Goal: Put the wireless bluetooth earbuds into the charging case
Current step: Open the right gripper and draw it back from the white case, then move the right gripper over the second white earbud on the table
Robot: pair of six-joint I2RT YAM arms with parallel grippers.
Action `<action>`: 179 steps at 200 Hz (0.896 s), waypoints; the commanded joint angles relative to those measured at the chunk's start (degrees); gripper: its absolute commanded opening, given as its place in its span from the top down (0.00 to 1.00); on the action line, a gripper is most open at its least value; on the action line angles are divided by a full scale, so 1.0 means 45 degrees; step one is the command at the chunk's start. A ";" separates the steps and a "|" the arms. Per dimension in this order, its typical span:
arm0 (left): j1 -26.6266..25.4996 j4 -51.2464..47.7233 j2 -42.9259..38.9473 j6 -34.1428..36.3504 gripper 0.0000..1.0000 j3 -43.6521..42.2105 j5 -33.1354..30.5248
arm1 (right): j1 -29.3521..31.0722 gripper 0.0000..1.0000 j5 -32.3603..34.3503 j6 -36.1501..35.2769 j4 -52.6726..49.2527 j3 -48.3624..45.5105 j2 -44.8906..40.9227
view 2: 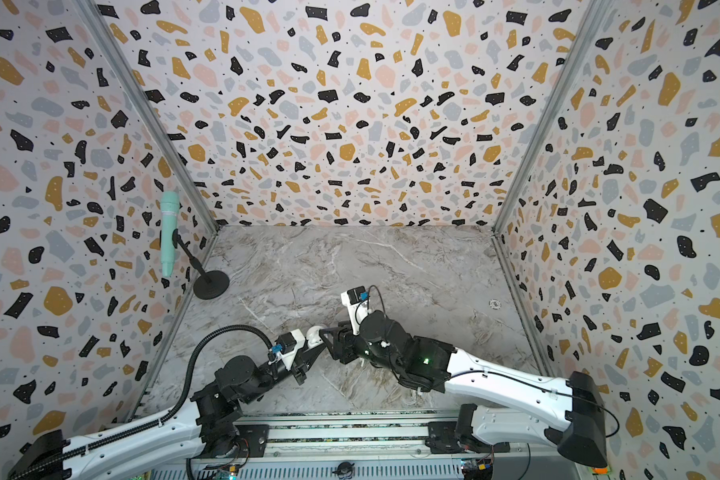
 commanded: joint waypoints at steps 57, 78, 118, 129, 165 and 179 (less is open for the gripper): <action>0.0014 0.0091 -0.1324 0.1404 1.00 -0.0125 0.2058 | -0.2949 0.01 -0.1625 0.1435 -0.3063 0.0060 -0.1502; 0.0003 -0.0233 -0.1376 0.1719 1.00 -0.0055 0.2677 | -0.3382 0.01 -0.2297 0.2077 -0.3885 -0.0214 -0.1112; 0.0015 -0.0216 -0.1778 0.1737 1.00 -0.0045 0.3226 | -0.3368 0.01 -0.2763 0.2018 -0.5436 -0.0296 0.0859; 0.0017 -0.0302 -0.1922 0.1769 1.00 -0.0025 0.3214 | -0.3244 0.06 -0.2703 0.1950 -0.5629 -0.0347 0.1426; -0.0002 -0.0642 -0.2250 0.1875 1.00 -0.0026 0.3132 | -0.2639 0.22 -0.2767 0.2042 -0.4921 -0.0652 0.2658; -0.0003 -0.0684 -0.2347 0.1942 1.00 -0.0004 0.3004 | -0.2601 0.28 -0.3151 0.2248 -0.4226 -0.0947 0.3008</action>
